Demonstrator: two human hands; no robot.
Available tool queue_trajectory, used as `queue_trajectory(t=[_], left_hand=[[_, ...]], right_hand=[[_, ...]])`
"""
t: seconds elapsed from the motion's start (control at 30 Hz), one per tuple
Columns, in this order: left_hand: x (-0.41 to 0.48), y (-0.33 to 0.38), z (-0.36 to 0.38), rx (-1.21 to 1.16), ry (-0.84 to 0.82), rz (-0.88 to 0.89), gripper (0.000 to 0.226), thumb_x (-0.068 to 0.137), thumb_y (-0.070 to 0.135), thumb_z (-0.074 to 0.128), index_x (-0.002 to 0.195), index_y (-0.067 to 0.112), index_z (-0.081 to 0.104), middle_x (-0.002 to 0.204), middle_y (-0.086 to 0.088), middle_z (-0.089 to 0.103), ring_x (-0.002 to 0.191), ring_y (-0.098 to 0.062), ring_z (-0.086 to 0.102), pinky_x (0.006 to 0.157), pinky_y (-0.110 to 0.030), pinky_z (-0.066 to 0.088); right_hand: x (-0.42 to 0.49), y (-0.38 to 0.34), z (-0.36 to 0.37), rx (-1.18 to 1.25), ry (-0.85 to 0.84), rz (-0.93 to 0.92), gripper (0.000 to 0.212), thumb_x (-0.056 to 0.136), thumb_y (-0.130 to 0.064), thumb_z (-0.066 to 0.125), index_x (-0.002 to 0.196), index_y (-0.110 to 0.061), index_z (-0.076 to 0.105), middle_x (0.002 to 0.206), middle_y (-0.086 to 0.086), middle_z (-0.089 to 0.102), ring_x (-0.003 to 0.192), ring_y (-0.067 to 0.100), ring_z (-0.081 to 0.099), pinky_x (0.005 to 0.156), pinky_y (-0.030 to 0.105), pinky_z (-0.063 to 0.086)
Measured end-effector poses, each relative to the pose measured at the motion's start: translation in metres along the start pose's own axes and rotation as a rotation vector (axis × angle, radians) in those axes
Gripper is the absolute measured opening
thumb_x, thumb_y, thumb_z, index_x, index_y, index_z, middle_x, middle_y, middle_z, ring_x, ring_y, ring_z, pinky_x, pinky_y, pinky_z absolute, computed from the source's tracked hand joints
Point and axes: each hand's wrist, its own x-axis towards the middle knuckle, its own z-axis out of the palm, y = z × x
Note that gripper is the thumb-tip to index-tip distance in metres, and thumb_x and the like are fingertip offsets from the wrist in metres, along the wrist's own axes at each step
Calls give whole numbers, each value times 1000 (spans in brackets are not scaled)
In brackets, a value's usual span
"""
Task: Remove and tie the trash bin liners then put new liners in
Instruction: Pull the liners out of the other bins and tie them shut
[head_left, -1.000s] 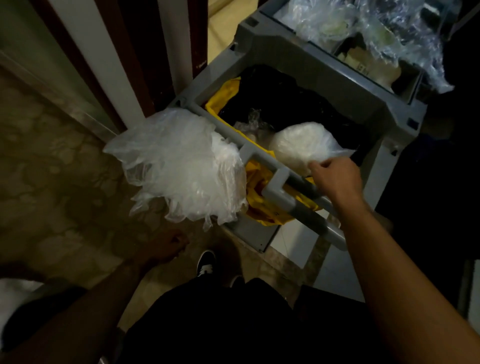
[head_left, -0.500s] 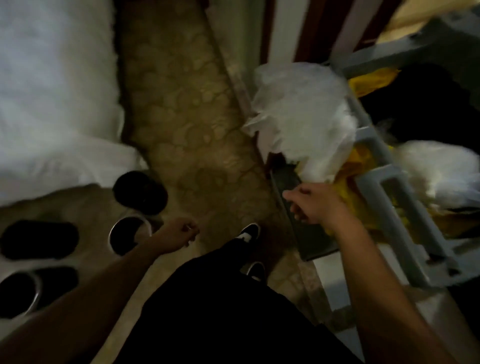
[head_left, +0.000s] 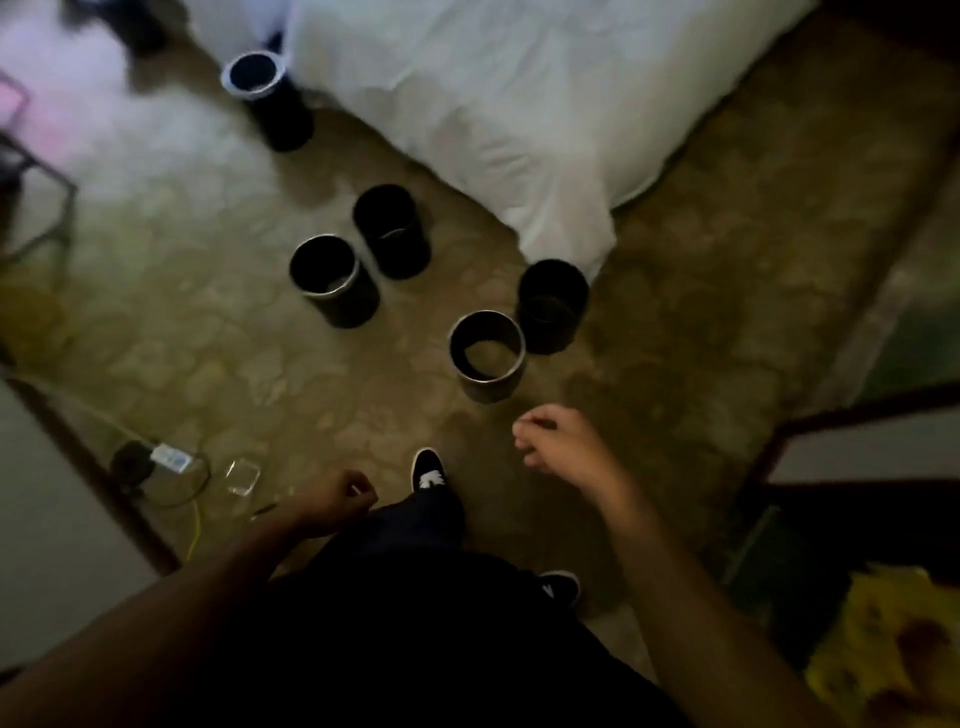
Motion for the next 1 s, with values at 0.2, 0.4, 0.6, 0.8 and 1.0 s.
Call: queue_trajectory(t=[0.2,0.4,0.6,0.8,1.0], left_hand=[[-3,-91,-49,-150,57,-147,13,95,18,66,82,18,67,69,7,67,48,8,58,49,-8,40],[39,-147,-127,-312,91,-177,14,95,15,66,81,15,65,67,-3,65,58,-18,62,54,-23,46],[100,-121,-235,-443,108,-125,12,100,24,59,98,14,66,86,-6,72,66,-14,64,57,-25,48],[168,-96,-354,-489,169,-60,15,102,28,56,104,18,67,93,-2,72,77,-14,67,63,-27,48],[210,-120,-442,-536,260,-148,12,101,26,56,101,19,66,92,-2,72,75,-14,68,59,-22,46]], right_hand=[[84,-122,76,-207,-116,-138,12,99,-22,62,108,-14,66,100,4,73,70,10,63,57,17,49],[166,-168,123,-460,-137,-129,5,93,-25,66,90,-23,70,91,1,73,86,19,69,86,40,59],[218,-175,134,-576,-82,14,7,90,-19,67,84,-17,71,84,4,74,84,24,71,83,44,60],[298,-204,139,-809,-84,93,15,88,-20,65,74,-16,62,74,4,68,73,24,65,71,37,54],[394,-315,185,-944,-173,32,28,92,-23,60,66,-14,53,66,4,59,65,22,56,64,36,47]])
